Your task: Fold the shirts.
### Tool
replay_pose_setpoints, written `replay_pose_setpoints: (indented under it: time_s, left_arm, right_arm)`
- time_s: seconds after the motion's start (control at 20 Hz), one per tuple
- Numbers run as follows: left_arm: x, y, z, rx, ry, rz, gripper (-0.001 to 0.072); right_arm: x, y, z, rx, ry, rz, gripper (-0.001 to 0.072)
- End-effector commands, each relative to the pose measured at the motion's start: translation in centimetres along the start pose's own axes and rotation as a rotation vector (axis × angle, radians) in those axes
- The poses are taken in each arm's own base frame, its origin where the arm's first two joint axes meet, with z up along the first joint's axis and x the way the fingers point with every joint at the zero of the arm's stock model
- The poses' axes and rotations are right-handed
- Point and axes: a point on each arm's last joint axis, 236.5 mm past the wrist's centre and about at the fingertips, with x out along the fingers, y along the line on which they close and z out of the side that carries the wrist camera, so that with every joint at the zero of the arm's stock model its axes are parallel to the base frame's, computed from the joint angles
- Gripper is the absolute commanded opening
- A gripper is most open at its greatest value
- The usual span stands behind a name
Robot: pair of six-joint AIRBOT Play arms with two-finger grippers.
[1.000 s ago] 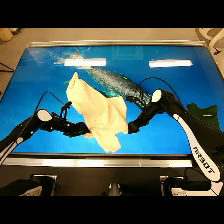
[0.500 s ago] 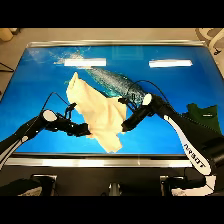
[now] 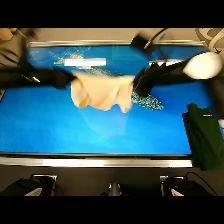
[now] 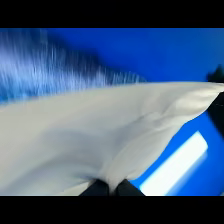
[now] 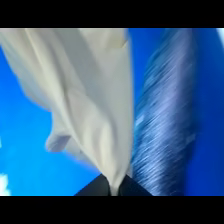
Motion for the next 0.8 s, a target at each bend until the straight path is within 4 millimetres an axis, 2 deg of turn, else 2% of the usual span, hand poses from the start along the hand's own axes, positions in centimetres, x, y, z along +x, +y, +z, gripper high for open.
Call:
replay_pose_setpoints:
  time_s: [0.0, 0.05, 0.1, 0.15, 0.25, 0.35, 0.4, 0.5, 0.55, 0.6, 0.75]
  left_arm:
    - [-17.5, -11.0, 15.4, 0.287, -0.584, -0.037, 0.0027]
    - [-20.9, -14.1, 16.9, 0.317, -0.686, -0.093, 0.0027]
    - [-22.8, -16.0, 17.5, 0.329, -0.743, -0.141, 0.0027]
    - [-23.9, -17.3, 17.8, 0.331, -0.786, -0.181, 0.0027]
    - [-24.9, -17.7, 18.6, 0.328, -0.841, -0.184, 0.0027]
    - [-24.0, -15.8, 18.9, 0.333, -0.834, -0.096, 0.0026]
    - [-22.7, -14.1, 18.8, 0.307, -0.805, -0.047, 0.0027]
    - [-18.7, -9.8, 17.4, 0.249, -0.694, 0.067, 0.0027]
    - [-15.8, -6.8, 15.7, 0.211, -0.595, 0.139, 0.0027]
    - [-12.9, -3.7, 13.7, 0.161, -0.489, 0.199, 0.0028]
    - [-4.0, 5.3, 5.9, 0.041, -0.180, 0.327, 0.0028]
  right_arm:
    - [-23.9, -2.2, 16.2, -0.231, -0.567, -0.497, 0.0014]
    - [-28.3, -0.5, 18.2, -0.233, -0.694, -0.520, 0.0014]
    - [-30.8, 1.0, 19.1, -0.224, -0.772, -0.508, 0.0014]
    - [-31.8, 2.1, 19.4, -0.221, -0.804, -0.485, 0.0014]
    - [-31.8, 2.3, 18.7, -0.237, -0.770, -0.489, 0.0015]
    - [-30.5, 1.0, 17.3, -0.230, -0.679, -0.524, 0.0015]
    - [-29.5, 0.0, 16.2, -0.216, -0.613, -0.539, 0.0015]
    - [-25.6, -1.9, 12.8, -0.171, -0.425, -0.523, 0.0015]
    - [-22.6, -2.8, 10.4, -0.158, -0.296, -0.490, 0.0016]
    - [-19.4, -3.5, 7.8, -0.134, -0.168, -0.440, 0.0016]
    - [-7.0, -3.9, -0.8, -0.038, 0.179, -0.194, 0.0018]
